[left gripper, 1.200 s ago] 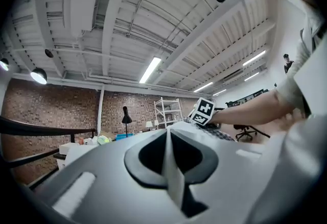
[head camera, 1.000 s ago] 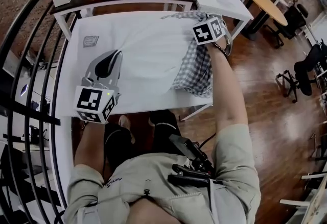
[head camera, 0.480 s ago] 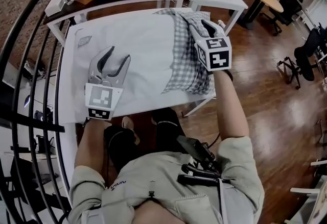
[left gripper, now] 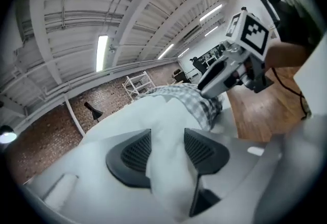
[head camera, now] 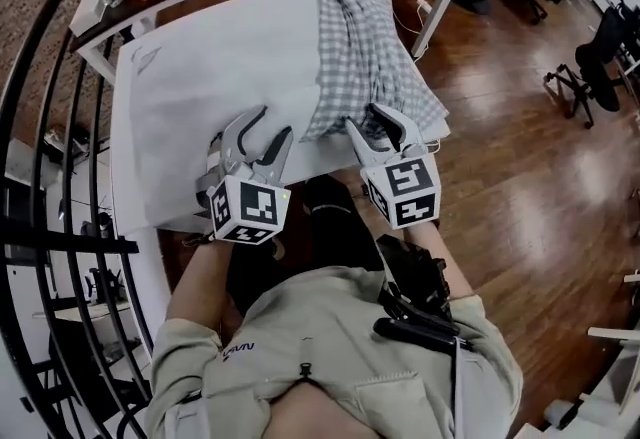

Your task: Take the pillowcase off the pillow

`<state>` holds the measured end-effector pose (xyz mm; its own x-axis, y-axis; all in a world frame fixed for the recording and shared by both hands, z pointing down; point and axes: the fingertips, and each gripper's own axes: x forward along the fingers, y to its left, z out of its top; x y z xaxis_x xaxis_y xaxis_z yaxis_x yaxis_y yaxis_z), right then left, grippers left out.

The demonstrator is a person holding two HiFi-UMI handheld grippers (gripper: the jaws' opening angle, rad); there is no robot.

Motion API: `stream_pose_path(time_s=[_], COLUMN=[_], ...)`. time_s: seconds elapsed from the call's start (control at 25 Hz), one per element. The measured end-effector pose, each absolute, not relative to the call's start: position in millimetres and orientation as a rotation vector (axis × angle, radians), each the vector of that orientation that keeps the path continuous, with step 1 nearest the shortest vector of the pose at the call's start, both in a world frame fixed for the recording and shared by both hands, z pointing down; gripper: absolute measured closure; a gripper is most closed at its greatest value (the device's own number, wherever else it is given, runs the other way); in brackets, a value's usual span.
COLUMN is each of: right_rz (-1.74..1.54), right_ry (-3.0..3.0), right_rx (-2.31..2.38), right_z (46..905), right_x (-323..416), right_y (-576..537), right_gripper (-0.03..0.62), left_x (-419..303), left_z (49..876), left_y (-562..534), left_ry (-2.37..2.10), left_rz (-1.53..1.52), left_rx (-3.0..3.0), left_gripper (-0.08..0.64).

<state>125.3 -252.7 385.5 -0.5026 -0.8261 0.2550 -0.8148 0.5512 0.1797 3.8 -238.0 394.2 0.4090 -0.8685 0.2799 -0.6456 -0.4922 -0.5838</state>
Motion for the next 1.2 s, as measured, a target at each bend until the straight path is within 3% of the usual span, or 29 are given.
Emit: stream_pose_path(time_s=[0.16,0.28,0.6,0.96,1.2], right_rz=[-0.168,-0.281,-0.453,-0.325,-0.186], right_ry=[-2.343,-2.26,-2.08,-1.807,-1.92], right_rx=[1.324,1.394,1.568,1.701,1.58], right_z=[421,412,375,419,462], right_x=[107,115,162,268,265], right_y=[-258,-266,-272,-319,-317], right_gripper=[0.436,0.545,0.588,0.588,0.586], left_x=[0,0,-33,-69,-45], left_z=[387,362,297,306,349], left_y=[-248,-247,-254,-244,-220], left_ry=[1.355,1.382,1.46,1.57,1.412], left_rz=[-0.731,-0.633,-0.449,-0.367,-0.509], left_rx=[-2.277,-2.283,-2.301,-2.348,-2.409], left_gripper=[0.479,0.538,0.546,0.548,0.543])
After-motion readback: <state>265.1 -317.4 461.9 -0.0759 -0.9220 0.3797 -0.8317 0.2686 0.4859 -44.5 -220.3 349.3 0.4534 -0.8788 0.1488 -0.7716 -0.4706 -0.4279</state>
